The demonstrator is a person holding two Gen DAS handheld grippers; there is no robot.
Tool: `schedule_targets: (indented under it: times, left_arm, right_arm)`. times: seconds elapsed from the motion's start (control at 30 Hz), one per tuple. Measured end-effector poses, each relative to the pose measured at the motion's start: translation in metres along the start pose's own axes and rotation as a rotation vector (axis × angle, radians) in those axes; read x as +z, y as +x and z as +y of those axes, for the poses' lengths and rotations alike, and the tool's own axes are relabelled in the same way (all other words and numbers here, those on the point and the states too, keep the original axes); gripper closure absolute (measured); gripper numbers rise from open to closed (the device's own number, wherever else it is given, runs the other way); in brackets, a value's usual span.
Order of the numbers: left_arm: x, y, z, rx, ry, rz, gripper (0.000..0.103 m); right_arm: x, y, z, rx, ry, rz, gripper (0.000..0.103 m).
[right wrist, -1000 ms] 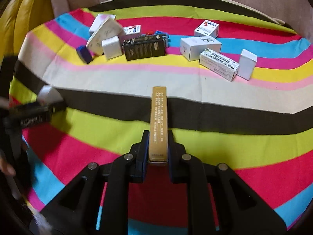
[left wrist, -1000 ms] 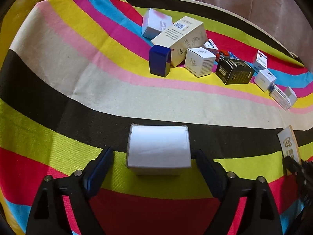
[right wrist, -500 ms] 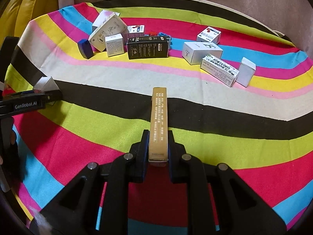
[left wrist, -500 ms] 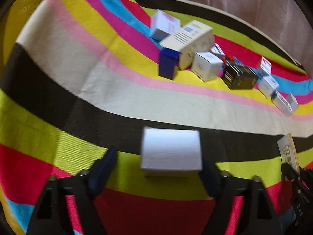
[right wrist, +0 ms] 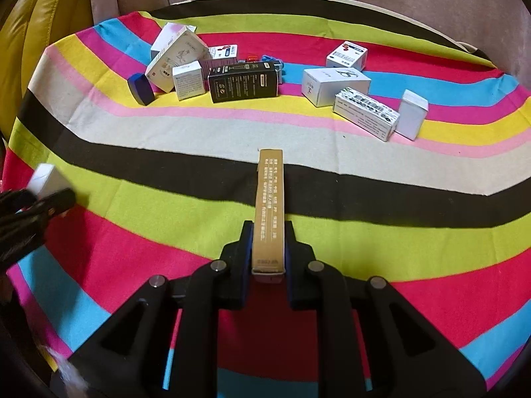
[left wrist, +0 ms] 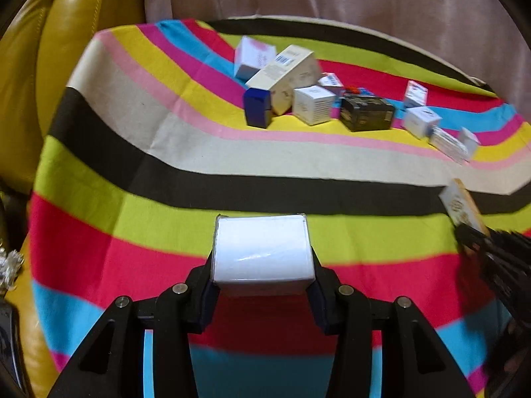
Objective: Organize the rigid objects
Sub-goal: 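Carry both held boxes to the purple-rimmed white box and release them inside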
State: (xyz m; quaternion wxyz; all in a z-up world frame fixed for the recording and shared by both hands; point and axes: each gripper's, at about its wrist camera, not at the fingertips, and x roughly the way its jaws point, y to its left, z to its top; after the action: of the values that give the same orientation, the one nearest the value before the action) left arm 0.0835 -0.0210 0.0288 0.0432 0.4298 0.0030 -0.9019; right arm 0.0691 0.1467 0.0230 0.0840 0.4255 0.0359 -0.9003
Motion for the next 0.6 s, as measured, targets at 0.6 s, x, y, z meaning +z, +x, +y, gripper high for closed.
schedule_targets:
  times: [0.6]
  left_arm:
    - [-0.055,-0.053,-0.012,-0.107,-0.001,0.035,0.056]
  right_arm:
    - [-0.060,-0.094,0.009,0.023,0.033,0.057,0.084]
